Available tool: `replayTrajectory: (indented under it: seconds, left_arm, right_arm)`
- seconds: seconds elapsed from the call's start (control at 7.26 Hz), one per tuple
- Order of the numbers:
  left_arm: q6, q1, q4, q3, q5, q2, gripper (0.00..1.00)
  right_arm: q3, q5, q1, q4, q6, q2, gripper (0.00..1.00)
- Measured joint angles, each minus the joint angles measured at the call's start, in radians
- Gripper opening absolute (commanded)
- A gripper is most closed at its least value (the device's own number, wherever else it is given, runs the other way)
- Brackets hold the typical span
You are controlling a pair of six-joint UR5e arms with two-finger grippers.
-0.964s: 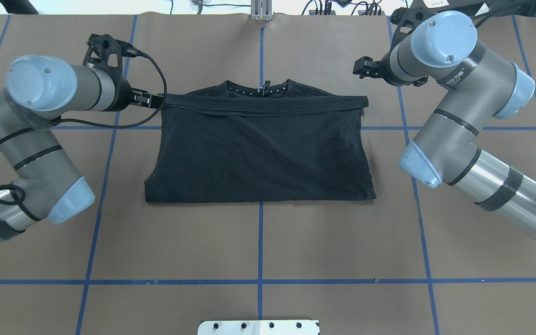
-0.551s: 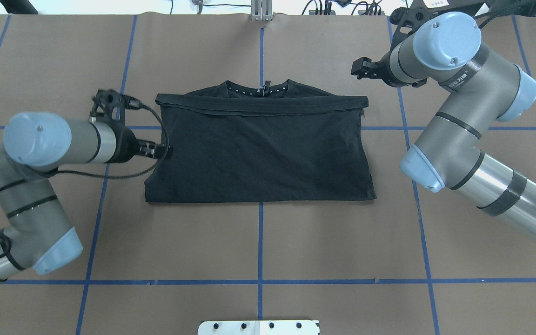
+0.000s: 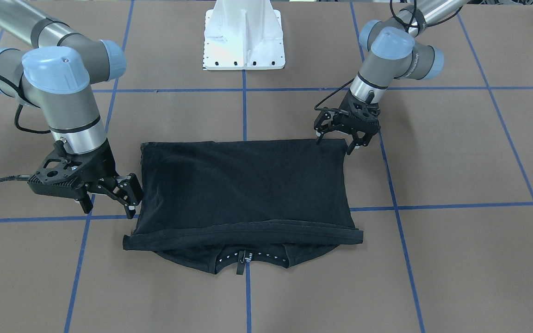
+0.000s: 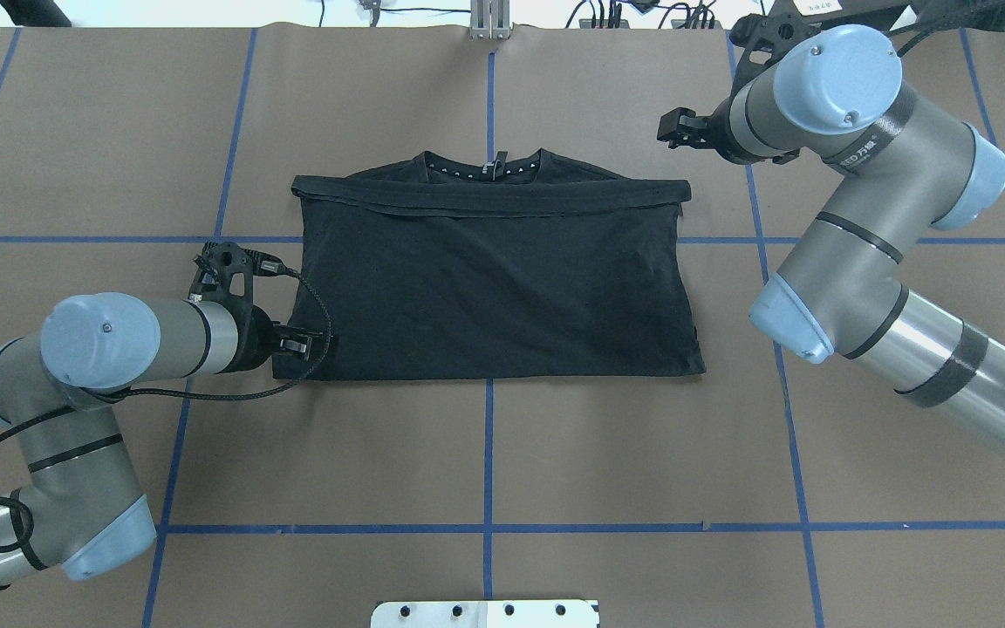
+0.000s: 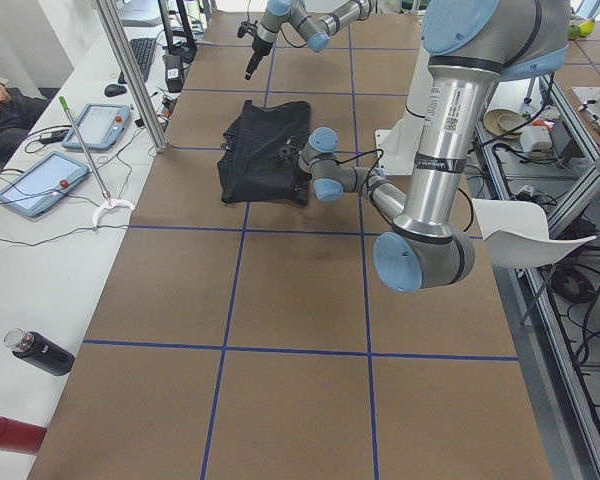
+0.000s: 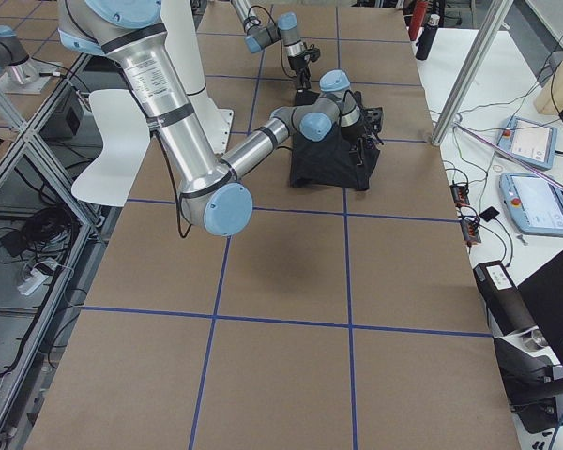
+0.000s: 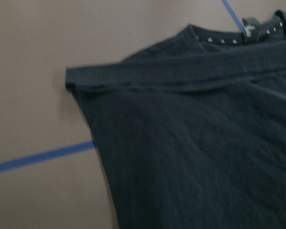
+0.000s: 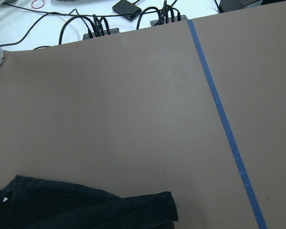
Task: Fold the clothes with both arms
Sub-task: 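Move the left gripper to the folded shirt's side edge while the right arm withdraws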
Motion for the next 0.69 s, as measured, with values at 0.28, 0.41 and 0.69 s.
replayTrajectory:
  seconds: [0.28,0.41,0.69]
  left_arm:
    - [-0.009,0.007,0.0,0.009,0.01,0.004,0.74]
    - [-0.01,0.007,-0.001,0.016,0.011,0.004,0.61]
    - [-0.01,0.008,-0.002,0.02,0.011,0.01,0.55]
  right_arm:
    - [-0.001,-0.001,-0.001,0.0,0.0,-0.001,1.0]
    - [-0.001,-0.001,-0.002,0.0,0.0,-0.001,1.0]
    - [-0.001,-0.002,-0.003,0.0,0.001,-0.001,1.0]
